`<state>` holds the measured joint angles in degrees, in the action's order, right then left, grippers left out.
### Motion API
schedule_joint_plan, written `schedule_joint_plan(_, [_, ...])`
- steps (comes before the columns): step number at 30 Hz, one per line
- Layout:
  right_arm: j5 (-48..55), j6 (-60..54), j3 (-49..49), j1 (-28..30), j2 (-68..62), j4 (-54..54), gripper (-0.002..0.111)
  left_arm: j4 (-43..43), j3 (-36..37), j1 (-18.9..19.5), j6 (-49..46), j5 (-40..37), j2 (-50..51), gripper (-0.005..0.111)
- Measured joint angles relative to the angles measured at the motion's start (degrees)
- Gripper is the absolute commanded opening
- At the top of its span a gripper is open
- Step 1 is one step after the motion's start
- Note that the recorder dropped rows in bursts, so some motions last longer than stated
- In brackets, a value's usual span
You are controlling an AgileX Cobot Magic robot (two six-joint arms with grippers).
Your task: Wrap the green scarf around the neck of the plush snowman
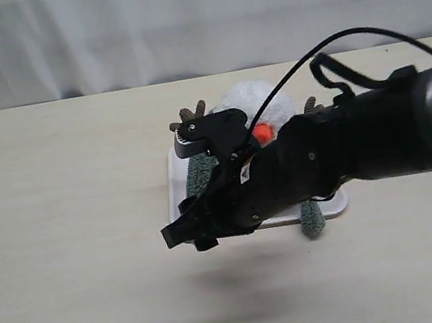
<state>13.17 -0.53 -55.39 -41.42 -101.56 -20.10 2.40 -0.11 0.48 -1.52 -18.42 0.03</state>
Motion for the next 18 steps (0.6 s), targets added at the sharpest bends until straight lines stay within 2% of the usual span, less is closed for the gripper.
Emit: schedule_joint_plan(18, [-22.54, 1.66, 0.0, 0.0, -11.26, -5.99, 0.059, 0.0, 0.0, 0.0, 0.0, 0.0, 0.0, 0.0])
